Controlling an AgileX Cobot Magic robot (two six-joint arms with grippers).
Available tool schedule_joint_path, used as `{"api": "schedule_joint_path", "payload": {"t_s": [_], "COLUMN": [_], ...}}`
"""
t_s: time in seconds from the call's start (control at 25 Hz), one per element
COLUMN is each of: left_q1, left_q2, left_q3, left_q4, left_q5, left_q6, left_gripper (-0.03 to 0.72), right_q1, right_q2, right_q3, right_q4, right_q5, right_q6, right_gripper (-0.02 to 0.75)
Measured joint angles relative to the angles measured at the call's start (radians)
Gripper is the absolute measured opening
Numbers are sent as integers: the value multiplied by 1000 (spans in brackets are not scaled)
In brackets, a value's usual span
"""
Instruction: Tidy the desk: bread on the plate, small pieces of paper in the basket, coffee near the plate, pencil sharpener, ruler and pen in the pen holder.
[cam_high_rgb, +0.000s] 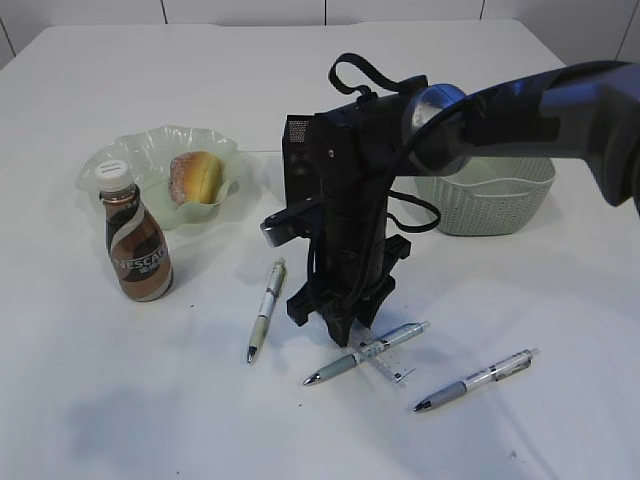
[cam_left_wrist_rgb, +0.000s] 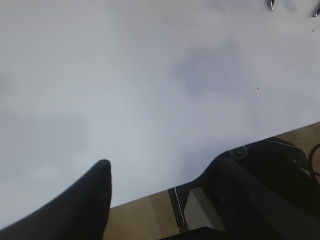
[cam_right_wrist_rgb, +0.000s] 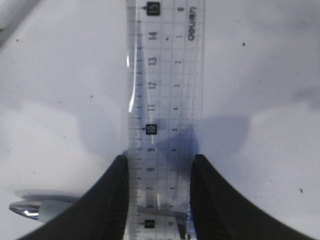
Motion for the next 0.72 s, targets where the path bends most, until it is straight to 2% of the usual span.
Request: {"api": "schedule_joint_path", "payload": {"t_s": [0.36,0.72], "left_q1": [0,0], "left_q2": [0,0], "left_q3": [0,0], "left_q4": [0,2], "left_q5": [0,2], "left_q6": [0,0], "left_gripper": [467,467], "right_q1": [0,0], "right_q2": [0,2], "right_q3": [-14,-99], "right_q4": [0,20], "right_q5": [26,79], "right_q6": [0,0], "right_gripper": [300,300]}}
